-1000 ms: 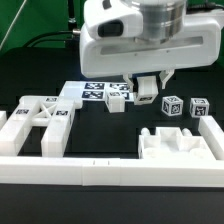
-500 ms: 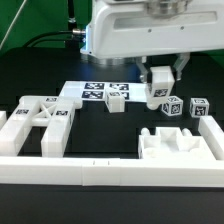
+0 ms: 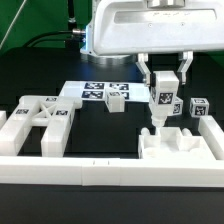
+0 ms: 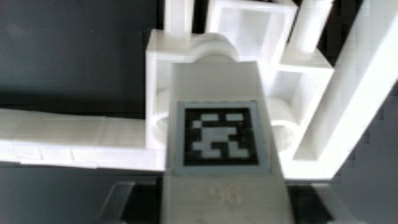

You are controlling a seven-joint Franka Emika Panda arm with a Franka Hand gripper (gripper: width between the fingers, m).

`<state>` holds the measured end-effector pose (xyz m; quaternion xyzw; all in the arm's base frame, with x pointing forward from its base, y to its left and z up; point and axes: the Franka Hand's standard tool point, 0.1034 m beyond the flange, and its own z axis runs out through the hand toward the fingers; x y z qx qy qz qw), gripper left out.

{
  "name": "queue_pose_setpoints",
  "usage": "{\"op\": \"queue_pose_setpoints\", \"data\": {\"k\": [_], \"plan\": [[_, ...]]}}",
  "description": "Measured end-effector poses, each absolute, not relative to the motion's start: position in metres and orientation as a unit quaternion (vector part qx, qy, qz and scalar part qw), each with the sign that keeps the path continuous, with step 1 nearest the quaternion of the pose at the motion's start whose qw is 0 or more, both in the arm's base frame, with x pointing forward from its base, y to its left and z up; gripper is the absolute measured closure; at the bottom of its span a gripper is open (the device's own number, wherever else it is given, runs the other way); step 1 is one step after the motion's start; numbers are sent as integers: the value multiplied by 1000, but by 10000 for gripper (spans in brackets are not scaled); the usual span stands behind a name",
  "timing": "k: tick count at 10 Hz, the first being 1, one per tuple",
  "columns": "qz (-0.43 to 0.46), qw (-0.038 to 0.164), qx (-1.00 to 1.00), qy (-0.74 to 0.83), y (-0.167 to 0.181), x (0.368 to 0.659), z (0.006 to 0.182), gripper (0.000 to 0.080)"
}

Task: Assemble chair

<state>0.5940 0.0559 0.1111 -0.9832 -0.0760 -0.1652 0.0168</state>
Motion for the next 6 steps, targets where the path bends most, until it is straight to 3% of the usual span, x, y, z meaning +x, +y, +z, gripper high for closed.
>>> {"op": "queue_pose_setpoints", "data": {"k": [3,6], "plan": [[-163,19,-980,-111,71,638,120,512],[-160,19,-981,-110,70,636,117,512]]}}
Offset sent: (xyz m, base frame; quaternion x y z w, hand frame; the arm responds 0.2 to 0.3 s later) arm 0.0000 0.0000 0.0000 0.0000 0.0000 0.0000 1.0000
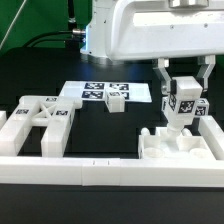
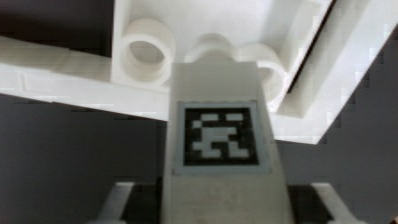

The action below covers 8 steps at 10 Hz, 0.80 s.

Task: Assemble chair

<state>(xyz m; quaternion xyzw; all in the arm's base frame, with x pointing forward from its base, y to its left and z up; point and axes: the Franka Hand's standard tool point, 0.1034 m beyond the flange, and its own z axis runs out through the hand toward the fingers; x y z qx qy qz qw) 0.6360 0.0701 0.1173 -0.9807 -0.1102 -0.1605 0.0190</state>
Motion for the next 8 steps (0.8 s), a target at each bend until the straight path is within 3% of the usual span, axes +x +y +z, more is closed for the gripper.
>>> {"op": "queue_pose_setpoints", "data": {"k": [4,8], "plan": [[-176,22,-975,-134,107,657,112,512],[-177,21,-975,-135,107,657,101,512]]}}
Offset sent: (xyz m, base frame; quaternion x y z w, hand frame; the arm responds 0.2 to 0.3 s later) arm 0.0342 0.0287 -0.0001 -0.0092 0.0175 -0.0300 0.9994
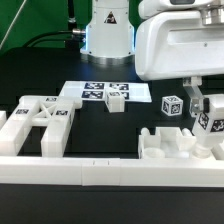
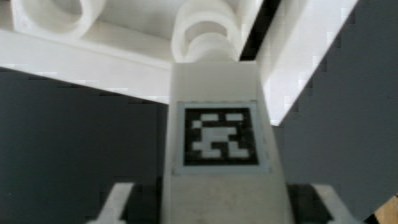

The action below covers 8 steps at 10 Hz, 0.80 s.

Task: Assemble chair

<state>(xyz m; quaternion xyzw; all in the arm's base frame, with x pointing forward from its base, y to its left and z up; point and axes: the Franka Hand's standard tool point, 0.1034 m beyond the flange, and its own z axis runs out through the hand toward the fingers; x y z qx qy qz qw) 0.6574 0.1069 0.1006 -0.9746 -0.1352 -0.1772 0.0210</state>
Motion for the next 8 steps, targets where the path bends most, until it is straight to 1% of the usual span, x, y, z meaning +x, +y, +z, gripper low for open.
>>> {"op": "queue_pose_setpoints", "data": {"k": [8], "plan": [[-173,21,-975,-135,105,653,90,512]]}}
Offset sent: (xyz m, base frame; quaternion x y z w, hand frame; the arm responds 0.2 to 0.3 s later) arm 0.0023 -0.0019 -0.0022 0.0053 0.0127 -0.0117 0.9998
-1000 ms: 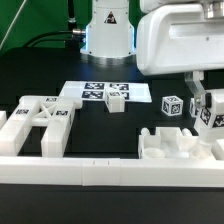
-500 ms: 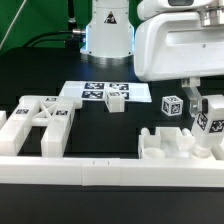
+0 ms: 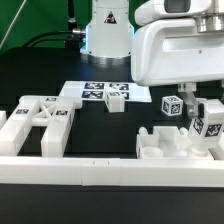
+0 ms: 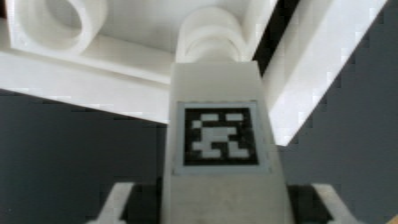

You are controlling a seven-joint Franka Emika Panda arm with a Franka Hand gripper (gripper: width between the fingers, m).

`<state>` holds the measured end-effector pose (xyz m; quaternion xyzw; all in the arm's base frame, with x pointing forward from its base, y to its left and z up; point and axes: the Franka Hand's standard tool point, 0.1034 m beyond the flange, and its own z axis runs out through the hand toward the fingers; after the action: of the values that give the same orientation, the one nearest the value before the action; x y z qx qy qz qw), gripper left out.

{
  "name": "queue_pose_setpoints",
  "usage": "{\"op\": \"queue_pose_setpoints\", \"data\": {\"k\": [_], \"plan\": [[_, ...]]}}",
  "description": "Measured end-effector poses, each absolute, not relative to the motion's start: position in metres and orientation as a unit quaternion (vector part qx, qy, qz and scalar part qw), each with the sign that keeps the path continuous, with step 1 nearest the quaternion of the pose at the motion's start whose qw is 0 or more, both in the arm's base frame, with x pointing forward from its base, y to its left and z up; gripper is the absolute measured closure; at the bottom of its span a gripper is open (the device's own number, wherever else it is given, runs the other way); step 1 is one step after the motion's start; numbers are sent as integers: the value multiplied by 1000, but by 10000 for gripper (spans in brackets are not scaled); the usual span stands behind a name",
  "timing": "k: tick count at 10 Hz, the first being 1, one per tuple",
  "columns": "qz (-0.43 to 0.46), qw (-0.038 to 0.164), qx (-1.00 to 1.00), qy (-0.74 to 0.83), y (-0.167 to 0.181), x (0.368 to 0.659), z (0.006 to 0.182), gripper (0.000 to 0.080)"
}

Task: Assemble chair

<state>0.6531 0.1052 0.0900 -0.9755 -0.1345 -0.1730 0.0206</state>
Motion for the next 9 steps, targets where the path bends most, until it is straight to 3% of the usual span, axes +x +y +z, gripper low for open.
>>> {"op": "queue_pose_setpoints", "data": {"k": [5,8,9], "plan": [[-189,20,-973,-134,109,651,86,512],[-189,20,-973,-134,109,651,86,185],[-181,21,-974,-134,108,650,87,185]]}}
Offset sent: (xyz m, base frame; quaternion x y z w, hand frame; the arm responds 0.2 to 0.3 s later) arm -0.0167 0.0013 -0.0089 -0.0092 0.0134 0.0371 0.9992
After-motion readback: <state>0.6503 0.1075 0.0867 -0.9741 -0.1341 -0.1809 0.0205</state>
